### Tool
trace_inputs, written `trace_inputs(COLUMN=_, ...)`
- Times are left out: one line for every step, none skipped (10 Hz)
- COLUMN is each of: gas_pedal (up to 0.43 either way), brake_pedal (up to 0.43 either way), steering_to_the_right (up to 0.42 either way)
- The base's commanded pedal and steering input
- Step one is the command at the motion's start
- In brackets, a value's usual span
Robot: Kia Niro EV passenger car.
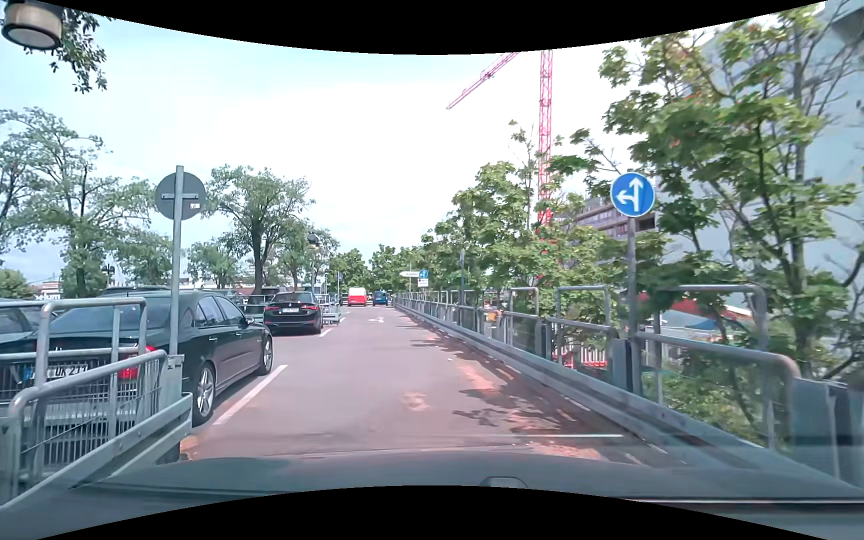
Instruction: Follow the waypoints while adhering to traffic rules and regulations
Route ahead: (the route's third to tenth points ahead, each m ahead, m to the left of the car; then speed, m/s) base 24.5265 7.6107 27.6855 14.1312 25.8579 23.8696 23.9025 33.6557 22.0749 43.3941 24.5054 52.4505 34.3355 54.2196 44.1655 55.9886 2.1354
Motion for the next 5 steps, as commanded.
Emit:
trace_inputs(gas_pedal=0.0, brake_pedal=0.0, steering_to_the_right=-0.302)
trace_inputs(gas_pedal=0.008, brake_pedal=0.0, steering_to_the_right=-0.274)
trace_inputs(gas_pedal=0.008, brake_pedal=0.0, steering_to_the_right=-0.249)
trace_inputs(gas_pedal=0.008, brake_pedal=0.0, steering_to_the_right=-0.228)
trace_inputs(gas_pedal=0.008, brake_pedal=0.0, steering_to_the_right=-0.205)
